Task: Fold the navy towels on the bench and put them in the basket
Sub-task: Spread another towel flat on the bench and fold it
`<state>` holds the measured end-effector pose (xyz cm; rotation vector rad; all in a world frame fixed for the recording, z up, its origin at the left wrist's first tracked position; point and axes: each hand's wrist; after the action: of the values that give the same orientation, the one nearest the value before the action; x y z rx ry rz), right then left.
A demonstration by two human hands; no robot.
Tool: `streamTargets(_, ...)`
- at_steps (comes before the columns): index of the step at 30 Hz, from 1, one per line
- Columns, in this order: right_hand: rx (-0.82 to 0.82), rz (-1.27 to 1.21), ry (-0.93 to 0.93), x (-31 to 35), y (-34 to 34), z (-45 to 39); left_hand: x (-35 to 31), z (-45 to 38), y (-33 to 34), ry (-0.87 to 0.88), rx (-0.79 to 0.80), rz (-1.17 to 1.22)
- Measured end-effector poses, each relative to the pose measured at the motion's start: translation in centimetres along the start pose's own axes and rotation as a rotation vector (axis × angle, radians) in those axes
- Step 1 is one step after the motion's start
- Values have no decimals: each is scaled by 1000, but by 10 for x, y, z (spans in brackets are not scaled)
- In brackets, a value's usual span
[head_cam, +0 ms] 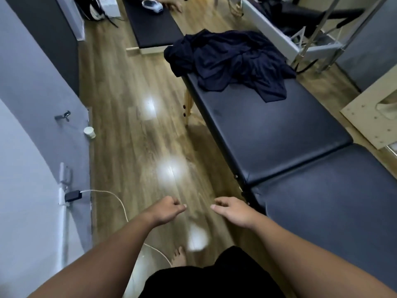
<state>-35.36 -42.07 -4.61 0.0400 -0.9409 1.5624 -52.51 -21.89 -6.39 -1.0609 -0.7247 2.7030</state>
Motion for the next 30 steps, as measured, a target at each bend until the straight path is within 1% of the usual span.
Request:
streamTargets(5, 15, -13, -7, 26, -44, -52, -29, -65, -42, 19, 58, -3)
streamTargets(10, -13, -1, -49, 50, -99, -120, -71, -138, -84, 34, 61, -81)
streamTargets(12, -20, -27, -53, 61, -121, -143, -91, -161, -102, 33, 55, -113)
streamTargets(17, -2, -61, -56, 90, -185, -200, -144, -220, -147, 31, -27, -149)
streamTargets(21, -76, -30, -73, 105, -228, -233, -183, -264, -179, 35, -38, -154)
streamTargets(25, -134, -5, -37, 112, -265, -265, -214, -312, -207, 55, -27, -160)
streamTargets(30, -215, -133, 56, 121, -310, -302, -254, -381, -238, 135, 22, -264)
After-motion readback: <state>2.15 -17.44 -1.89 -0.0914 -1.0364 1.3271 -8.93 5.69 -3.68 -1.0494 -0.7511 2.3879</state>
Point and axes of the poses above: each hand's wrist, its own z-axis away from the middle knuckle, its own y-axis out of the palm, x = y × z, and after that the axes turned 5 degrees about -x, right-handed
